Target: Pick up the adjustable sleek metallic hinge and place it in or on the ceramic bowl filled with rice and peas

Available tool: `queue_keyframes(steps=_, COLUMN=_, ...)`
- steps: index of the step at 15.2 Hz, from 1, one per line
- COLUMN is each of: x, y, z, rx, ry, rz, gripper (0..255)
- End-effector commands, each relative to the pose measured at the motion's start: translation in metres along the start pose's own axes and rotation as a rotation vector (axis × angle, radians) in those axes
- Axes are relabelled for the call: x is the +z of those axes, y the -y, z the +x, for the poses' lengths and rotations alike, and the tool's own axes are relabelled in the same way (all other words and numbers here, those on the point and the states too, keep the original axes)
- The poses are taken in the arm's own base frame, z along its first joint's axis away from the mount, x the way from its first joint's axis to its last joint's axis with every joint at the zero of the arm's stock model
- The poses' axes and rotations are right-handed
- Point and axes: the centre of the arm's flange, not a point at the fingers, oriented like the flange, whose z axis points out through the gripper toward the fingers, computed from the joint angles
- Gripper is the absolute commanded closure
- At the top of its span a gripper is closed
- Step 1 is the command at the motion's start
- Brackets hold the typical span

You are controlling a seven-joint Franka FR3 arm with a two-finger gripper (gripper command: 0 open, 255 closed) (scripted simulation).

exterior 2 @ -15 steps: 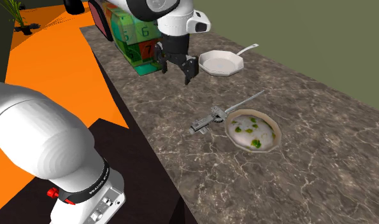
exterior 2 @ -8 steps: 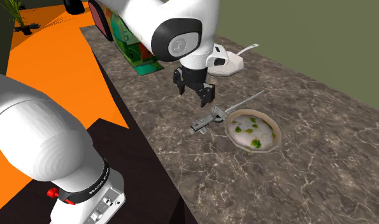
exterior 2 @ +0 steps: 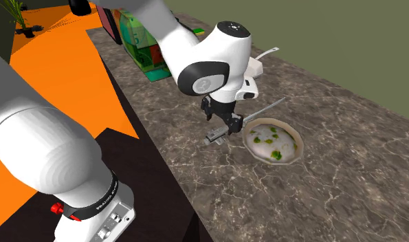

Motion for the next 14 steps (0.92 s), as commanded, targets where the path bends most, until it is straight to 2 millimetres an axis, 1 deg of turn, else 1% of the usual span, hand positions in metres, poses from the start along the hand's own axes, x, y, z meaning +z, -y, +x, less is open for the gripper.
queue_keyframes(steps=1, x=0.01, y=-0.001, z=0.0, rx=0.002, ry=-0.001, rz=-0.001, gripper=0)
queue_keyframes(steps=5, x=0.029, y=-0.001, z=0.0, rx=0.002, ry=-0.001, rz=-0.001, gripper=0)
queue_keyframes(steps=12, x=0.029, y=-0.001, z=0.0, rx=0.002, ry=-0.001, rz=-0.001, gripper=0)
queue_keyframes(steps=13, x=0.029, y=-0.001, z=0.0, rx=0.002, ry=-0.001, rz=-0.001, gripper=255)
queue_keyframes(steps=14, x=0.029, y=-0.001, z=0.0, rx=0.002, ry=-0.001, rz=-0.001, gripper=255)
